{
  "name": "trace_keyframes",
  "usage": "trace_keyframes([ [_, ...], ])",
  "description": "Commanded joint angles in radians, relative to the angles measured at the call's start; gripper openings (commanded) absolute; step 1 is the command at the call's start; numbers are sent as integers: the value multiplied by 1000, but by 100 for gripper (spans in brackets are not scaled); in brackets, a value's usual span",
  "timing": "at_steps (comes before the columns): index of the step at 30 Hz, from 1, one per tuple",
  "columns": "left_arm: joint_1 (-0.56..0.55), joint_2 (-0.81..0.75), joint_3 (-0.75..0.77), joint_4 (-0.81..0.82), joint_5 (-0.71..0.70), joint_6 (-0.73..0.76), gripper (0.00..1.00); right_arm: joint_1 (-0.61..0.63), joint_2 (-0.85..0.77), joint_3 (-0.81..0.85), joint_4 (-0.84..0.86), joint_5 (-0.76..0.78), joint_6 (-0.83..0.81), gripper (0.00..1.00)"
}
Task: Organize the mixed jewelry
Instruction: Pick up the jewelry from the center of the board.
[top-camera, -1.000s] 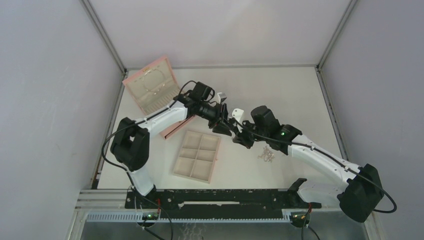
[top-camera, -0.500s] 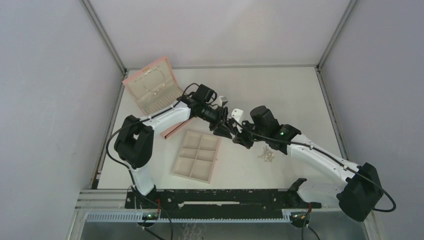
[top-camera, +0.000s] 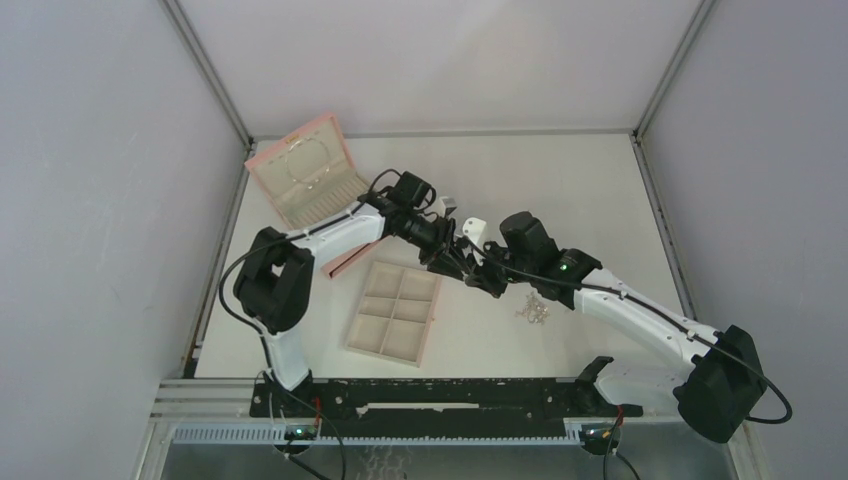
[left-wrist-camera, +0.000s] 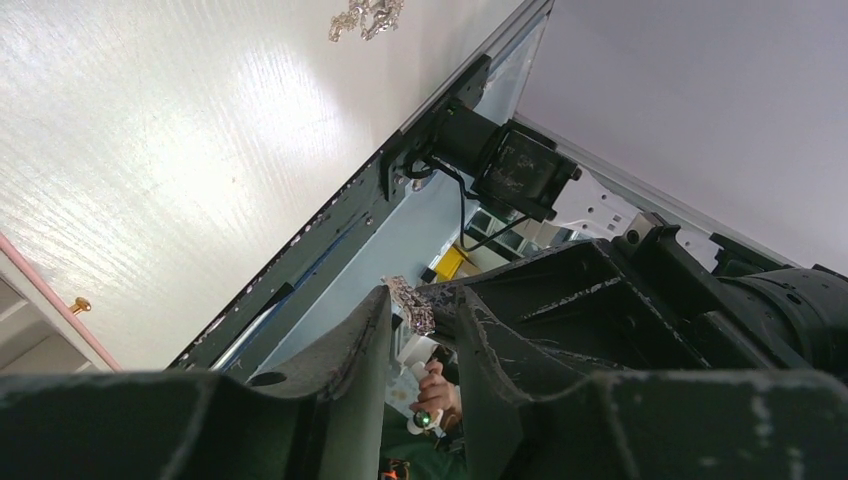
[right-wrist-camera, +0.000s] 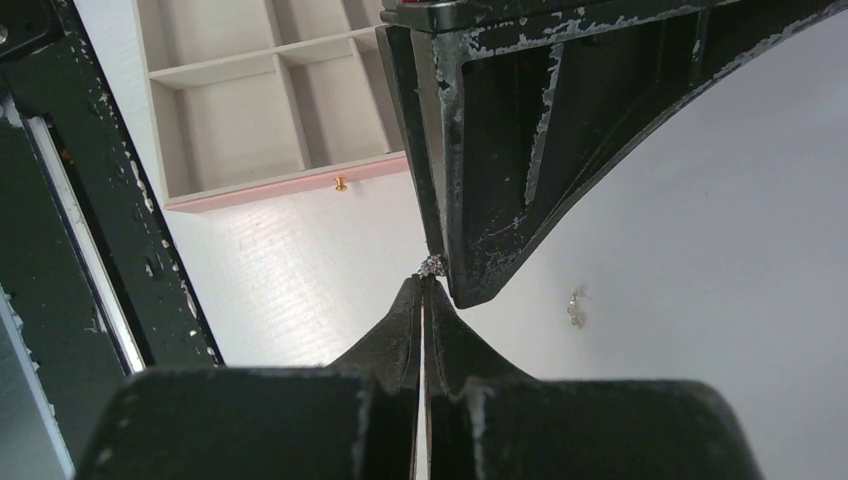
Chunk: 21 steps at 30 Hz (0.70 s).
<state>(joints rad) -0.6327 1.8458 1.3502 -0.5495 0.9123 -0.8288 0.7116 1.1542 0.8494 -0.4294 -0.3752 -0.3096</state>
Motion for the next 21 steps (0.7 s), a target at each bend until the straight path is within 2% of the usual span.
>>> trace_keyframes([
  [1,-10,13,3,3,28,19,33,11,-5,22,21,-1,-19,0],
  [8,-15,16,3,8,34,16,29,11,-3,22,20,1,-17,0],
  [17,-14,10,3,25,34,-4,14,11,2,22,17,1,-16,0],
  [21,-13,6,1,25,30,-5,11,11,6,22,15,-1,-16,0],
])
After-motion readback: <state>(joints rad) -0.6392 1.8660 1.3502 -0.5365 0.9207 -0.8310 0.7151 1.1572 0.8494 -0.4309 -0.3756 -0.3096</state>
